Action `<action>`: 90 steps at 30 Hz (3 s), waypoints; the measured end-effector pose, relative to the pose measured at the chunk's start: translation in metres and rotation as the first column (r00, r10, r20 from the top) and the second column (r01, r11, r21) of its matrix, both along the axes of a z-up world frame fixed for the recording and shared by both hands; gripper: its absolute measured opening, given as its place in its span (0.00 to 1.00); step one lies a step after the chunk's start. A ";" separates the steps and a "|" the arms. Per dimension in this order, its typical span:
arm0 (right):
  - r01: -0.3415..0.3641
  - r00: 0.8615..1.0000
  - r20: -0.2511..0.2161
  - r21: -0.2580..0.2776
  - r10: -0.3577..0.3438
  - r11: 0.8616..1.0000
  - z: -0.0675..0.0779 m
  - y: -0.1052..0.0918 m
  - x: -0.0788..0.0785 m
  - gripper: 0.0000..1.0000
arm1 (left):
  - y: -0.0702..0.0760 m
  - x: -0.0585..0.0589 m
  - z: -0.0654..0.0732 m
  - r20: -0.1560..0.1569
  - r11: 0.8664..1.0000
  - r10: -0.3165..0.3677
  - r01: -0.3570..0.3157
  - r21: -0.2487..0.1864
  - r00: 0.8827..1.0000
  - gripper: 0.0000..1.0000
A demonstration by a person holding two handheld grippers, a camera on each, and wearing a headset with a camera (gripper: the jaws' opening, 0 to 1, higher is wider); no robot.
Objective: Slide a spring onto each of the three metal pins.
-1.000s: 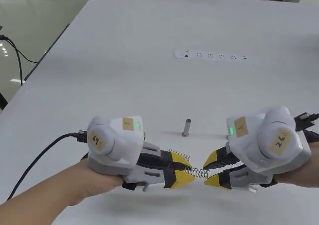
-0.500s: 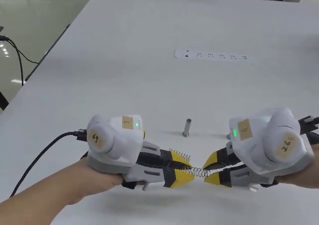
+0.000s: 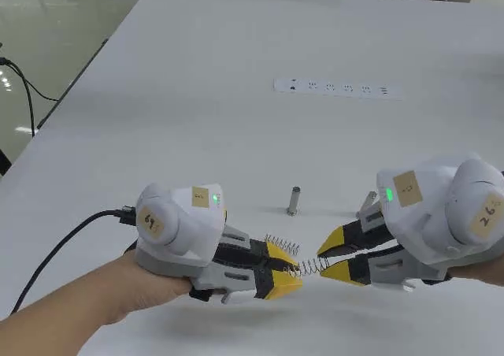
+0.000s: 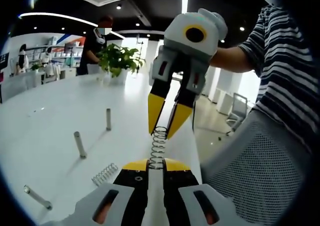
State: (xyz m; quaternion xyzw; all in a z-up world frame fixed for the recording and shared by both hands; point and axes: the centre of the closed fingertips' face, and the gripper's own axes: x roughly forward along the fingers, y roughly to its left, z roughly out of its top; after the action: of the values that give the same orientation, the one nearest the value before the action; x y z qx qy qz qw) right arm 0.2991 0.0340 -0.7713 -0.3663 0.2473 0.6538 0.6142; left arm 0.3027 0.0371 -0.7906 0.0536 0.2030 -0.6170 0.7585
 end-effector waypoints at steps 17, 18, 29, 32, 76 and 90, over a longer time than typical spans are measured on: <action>0.025 0.998 -0.054 0.156 -0.017 0.987 0.023 0.023 -0.001 0.07 | 0.000 0.001 0.001 0.008 1.000 -0.003 0.003 -0.001 1.000 0.03; 0.025 0.999 -0.052 0.164 -0.017 0.986 0.024 0.025 -0.001 0.07 | 0.000 0.001 0.001 0.009 1.000 -0.005 0.005 -0.003 1.000 0.03; -0.012 1.000 0.003 0.211 0.011 0.977 0.026 0.038 -0.007 0.07 | -0.002 0.000 0.002 0.018 1.000 -0.013 0.013 0.004 1.000 0.03; -0.012 1.000 0.010 0.224 0.010 0.974 0.028 0.040 -0.006 0.07 | -0.001 0.001 0.003 0.021 1.000 -0.008 0.008 0.002 1.000 0.03; 0.003 0.997 0.071 0.209 -0.019 0.978 0.022 0.035 0.009 0.07 | 0.022 0.014 0.006 0.037 0.995 0.089 -0.090 0.036 0.995 0.33; 0.036 0.994 0.092 0.216 -0.057 0.976 0.022 0.033 0.019 0.07 | 0.051 0.015 0.001 0.004 0.987 0.149 -0.149 0.062 0.989 0.50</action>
State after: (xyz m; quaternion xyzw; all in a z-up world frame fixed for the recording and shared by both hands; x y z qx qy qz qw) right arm 0.3181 0.0665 -0.7494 -0.3237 0.1539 0.6435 0.6763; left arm 0.3176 0.0880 -0.7891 0.0616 0.2260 -0.5519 0.8003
